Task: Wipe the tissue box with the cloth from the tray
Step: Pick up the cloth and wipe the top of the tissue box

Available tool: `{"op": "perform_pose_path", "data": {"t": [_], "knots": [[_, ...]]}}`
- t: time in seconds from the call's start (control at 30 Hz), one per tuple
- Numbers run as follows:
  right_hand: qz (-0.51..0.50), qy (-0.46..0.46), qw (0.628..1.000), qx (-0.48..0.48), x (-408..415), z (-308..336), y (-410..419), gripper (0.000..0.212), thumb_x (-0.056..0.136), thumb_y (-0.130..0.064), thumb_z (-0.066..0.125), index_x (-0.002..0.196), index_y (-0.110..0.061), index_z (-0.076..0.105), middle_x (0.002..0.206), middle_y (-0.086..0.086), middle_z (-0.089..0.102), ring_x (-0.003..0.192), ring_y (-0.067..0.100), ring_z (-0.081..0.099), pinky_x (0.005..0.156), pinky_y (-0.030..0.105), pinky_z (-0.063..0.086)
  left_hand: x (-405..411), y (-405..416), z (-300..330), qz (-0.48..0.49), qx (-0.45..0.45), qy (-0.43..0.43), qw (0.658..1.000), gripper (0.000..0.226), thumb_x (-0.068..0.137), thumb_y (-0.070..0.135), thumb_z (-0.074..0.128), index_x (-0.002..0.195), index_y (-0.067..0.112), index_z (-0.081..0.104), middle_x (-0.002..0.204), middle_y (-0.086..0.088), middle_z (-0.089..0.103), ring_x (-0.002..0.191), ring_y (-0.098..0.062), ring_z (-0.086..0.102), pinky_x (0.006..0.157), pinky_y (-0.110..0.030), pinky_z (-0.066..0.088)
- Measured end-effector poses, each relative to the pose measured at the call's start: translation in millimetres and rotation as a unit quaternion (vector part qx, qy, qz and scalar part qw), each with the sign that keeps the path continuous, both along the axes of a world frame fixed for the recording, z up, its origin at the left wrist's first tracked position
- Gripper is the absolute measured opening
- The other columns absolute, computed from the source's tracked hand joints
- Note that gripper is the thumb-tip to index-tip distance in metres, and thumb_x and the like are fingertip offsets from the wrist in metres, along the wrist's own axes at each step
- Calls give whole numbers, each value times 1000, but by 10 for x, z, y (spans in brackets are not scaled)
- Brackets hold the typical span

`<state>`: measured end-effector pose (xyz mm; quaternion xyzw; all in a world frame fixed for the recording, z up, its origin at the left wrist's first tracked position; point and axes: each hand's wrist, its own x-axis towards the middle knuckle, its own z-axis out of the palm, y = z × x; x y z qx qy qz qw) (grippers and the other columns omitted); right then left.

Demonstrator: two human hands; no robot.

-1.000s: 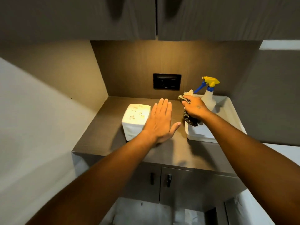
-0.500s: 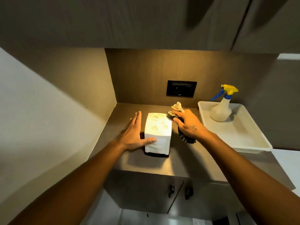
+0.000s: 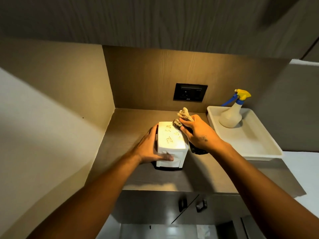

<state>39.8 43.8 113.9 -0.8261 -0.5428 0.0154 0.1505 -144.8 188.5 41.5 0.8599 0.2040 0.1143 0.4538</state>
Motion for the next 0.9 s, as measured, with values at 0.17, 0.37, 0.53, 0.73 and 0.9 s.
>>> {"op": "perform_pose_path", "data": {"t": [0.17, 0.37, 0.53, 0.73, 0.9], "knots": [[23, -9, 999, -23, -66, 178, 320, 40, 96, -46, 41, 127, -26, 56, 116, 6, 47, 90, 18, 48, 77, 30, 45, 2, -20, 26, 3, 2, 4, 1000, 144, 44, 78, 91, 157, 35, 15, 155, 2, 42, 137, -17, 46, 113, -51, 44], [95, -51, 994, 28, -151, 25, 69, 39, 95, -44, 42, 128, -28, 58, 122, 7, 51, 100, 25, 47, 79, 37, 45, -22, -65, 45, 15, 18, 13, 1000, 142, 45, 79, 91, 156, 35, 15, 151, 3, 44, 132, -16, 49, 109, -48, 49], [81, 20, 996, 14, -63, 123, 263, 41, 97, -36, 46, 133, -18, 55, 137, 9, 46, 119, 30, 44, 95, 33, 36, -7, -105, 42, 24, 12, 8, 1000, 138, 46, 78, 91, 155, 41, 15, 152, 4, 44, 134, -15, 48, 111, -47, 48], [184, 16, 983, 20, -192, 114, 164, 40, 96, -33, 47, 131, -16, 55, 148, 5, 38, 119, 26, 49, 97, 30, 41, -26, -76, 41, 26, 14, 12, 999, 133, 44, 77, 92, 150, 36, 24, 141, 6, 50, 124, -13, 54, 104, -47, 53], [140, 2, 990, 23, 10, 61, 115, 37, 97, -32, 47, 129, -17, 56, 144, 9, 41, 118, 30, 48, 91, 26, 35, 11, -90, 31, 30, 11, 12, 999, 137, 46, 74, 93, 155, 35, 19, 148, 2, 46, 129, -15, 51, 108, -47, 51]]}}
